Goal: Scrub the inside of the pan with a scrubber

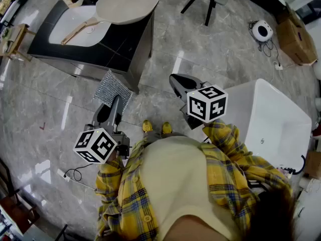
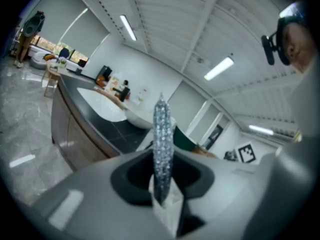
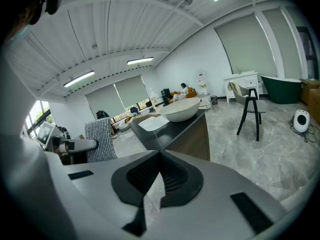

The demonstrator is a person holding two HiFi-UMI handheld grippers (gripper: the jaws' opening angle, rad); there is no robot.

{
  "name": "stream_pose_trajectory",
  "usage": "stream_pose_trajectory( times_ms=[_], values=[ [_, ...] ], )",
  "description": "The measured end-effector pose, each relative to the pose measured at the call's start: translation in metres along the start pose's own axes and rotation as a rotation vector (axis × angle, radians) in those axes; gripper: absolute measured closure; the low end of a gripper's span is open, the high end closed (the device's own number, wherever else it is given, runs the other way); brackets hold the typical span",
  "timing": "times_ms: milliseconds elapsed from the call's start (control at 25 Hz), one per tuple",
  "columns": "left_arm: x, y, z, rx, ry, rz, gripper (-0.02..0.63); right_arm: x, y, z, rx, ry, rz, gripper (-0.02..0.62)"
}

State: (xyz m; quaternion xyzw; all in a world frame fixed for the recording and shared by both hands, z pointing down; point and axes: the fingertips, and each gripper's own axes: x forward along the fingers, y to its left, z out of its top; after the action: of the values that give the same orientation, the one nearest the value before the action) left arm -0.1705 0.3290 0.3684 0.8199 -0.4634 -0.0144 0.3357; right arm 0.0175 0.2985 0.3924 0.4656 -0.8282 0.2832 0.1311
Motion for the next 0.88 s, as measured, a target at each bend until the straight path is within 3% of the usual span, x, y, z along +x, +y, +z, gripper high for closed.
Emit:
stream_pose_trajectory(
  times_ms=[560,880],
  values=[
    [0.002,0.033,0.011,0.018,0.013,-0.030,0.522,0.029,0.018,0.005,-0.014,0.034,-0.013,0.581],
    [0.024,0.033,0.012,0.041,0.055,-0.062,0.522,0.039,0.006,0.006,-0.005,0.065,-0.037,0.581]
  ],
)
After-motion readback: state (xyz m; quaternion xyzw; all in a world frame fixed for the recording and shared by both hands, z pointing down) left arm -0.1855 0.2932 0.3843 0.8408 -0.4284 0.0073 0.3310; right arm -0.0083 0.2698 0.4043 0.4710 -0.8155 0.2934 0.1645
